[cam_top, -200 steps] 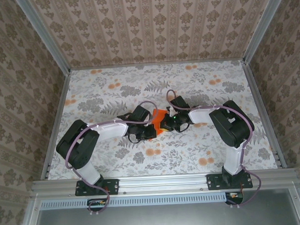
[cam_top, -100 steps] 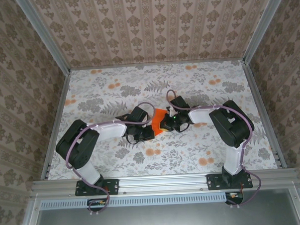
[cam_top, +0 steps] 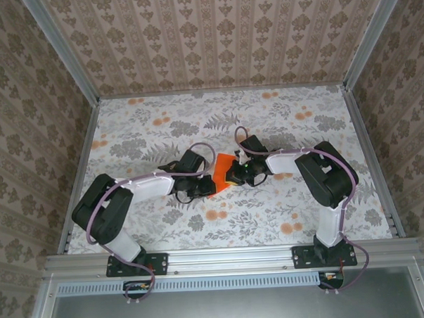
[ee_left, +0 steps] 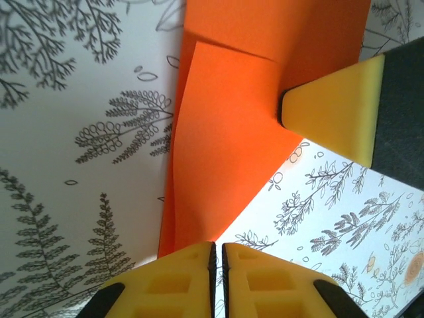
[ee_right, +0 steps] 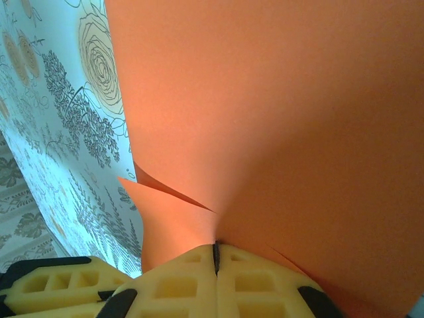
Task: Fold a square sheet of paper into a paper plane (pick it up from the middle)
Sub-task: Third fold the triangle at the center of the table.
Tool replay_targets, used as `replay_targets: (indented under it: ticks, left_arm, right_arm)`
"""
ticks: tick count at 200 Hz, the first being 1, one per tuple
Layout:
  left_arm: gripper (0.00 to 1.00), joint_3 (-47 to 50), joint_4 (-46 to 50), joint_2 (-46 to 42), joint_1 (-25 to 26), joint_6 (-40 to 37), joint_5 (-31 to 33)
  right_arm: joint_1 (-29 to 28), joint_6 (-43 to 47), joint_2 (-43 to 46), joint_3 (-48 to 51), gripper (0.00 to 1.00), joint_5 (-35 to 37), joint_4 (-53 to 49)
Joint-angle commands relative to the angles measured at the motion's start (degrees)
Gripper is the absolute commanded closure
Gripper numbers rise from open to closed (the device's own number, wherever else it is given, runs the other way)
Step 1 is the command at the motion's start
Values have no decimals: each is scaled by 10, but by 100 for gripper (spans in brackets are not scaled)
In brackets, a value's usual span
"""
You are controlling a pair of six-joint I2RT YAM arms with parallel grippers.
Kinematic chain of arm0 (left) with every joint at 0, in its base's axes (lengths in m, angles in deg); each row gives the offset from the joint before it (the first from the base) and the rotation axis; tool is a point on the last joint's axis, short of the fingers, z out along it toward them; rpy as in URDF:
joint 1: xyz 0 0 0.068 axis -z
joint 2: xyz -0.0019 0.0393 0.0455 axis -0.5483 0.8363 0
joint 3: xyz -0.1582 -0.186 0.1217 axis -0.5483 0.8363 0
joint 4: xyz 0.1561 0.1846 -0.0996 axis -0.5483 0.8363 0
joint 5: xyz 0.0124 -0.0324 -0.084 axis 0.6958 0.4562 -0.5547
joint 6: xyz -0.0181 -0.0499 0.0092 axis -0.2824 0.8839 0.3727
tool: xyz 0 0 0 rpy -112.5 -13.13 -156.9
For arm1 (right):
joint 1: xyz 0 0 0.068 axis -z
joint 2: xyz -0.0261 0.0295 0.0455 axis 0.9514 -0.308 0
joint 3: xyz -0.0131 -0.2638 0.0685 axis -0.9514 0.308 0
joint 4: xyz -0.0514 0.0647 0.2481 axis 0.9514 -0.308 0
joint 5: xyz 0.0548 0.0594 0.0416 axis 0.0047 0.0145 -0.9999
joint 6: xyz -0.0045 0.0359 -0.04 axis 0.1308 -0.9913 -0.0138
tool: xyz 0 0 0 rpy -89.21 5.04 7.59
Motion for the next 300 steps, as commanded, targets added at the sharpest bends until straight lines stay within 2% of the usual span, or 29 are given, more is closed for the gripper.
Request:
replay_targets:
  ticks: [1,73,131,166,230,300]
  left_arm:
    - [87,9,-2,0,-5,-4,6]
    - [90,4,13,31,-7,-5,24]
    - [100,8,22,47,-6,-1,25]
    - [100,7,23,49,-5,-2,21]
    - [100,2,28,53,-5,-2,19]
    - [100,3,55,61,-4,9,29]
  right_arm:
    - [0,8,-34,4,98,39,-54]
    - [1,11,-31,4,98,38,-54]
    - [2,42,17,-6,98,30,-41]
    - [-21,49,43,-16,99,21,-35]
    - [-67,26,4,-38,100,16,-27]
    - [-58,9,-12,-16,100,55,-38]
